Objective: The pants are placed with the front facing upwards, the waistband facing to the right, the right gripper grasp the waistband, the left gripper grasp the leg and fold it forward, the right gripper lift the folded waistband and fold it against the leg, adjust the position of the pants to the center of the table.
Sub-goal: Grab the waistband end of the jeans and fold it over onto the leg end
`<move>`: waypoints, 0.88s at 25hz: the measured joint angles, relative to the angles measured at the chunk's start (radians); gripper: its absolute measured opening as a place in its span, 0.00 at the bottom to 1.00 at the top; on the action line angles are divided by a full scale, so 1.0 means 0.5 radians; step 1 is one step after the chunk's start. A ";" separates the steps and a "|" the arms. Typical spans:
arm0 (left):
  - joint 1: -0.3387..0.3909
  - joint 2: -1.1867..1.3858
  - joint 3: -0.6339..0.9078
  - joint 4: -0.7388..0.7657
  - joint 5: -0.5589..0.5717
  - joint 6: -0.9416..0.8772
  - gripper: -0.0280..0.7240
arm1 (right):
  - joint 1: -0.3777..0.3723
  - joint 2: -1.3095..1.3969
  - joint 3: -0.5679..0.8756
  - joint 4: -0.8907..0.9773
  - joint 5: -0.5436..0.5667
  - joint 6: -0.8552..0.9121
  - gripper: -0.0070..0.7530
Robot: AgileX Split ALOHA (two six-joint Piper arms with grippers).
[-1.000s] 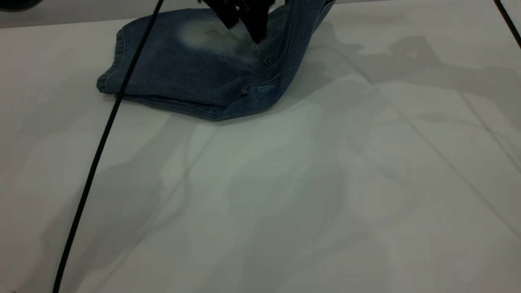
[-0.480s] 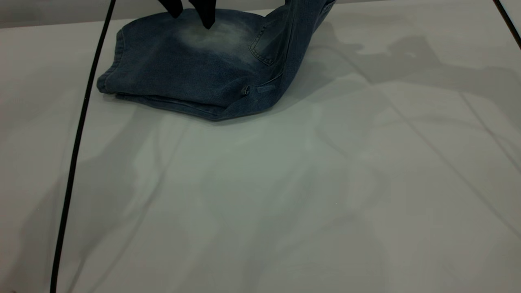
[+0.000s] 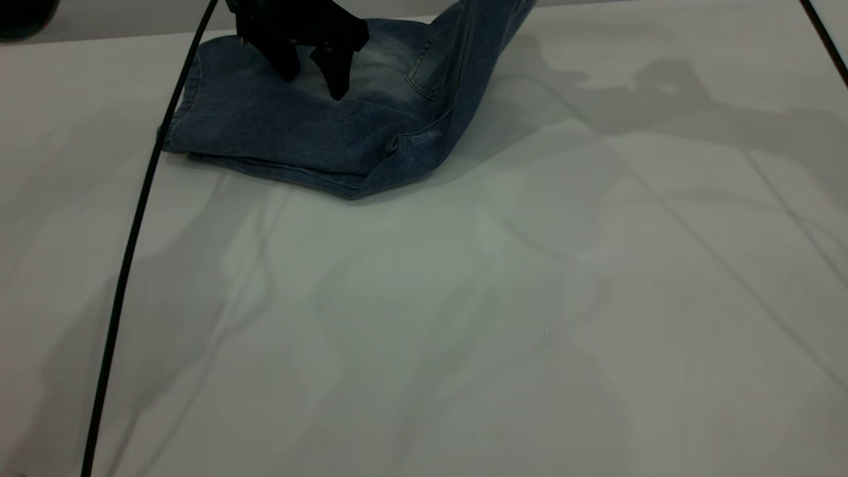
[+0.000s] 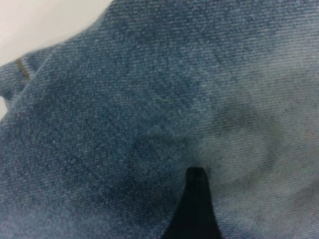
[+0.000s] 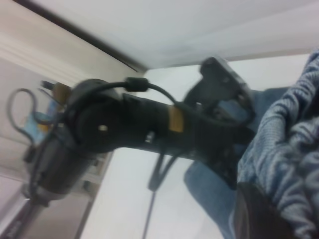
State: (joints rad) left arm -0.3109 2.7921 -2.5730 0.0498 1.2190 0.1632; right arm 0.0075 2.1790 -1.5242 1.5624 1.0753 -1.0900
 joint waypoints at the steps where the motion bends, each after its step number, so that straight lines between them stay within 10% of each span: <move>1: 0.000 0.000 0.000 0.000 0.000 0.000 0.77 | 0.006 0.000 0.000 0.002 0.018 0.000 0.14; 22: 0.000 0.000 -0.007 0.006 0.008 0.019 0.77 | 0.337 0.000 0.000 0.167 0.053 -0.054 0.14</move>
State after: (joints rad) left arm -0.3109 2.7921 -2.5763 0.0527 1.2232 0.1726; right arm 0.1761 2.1790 -1.5242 1.6458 1.1018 -1.1170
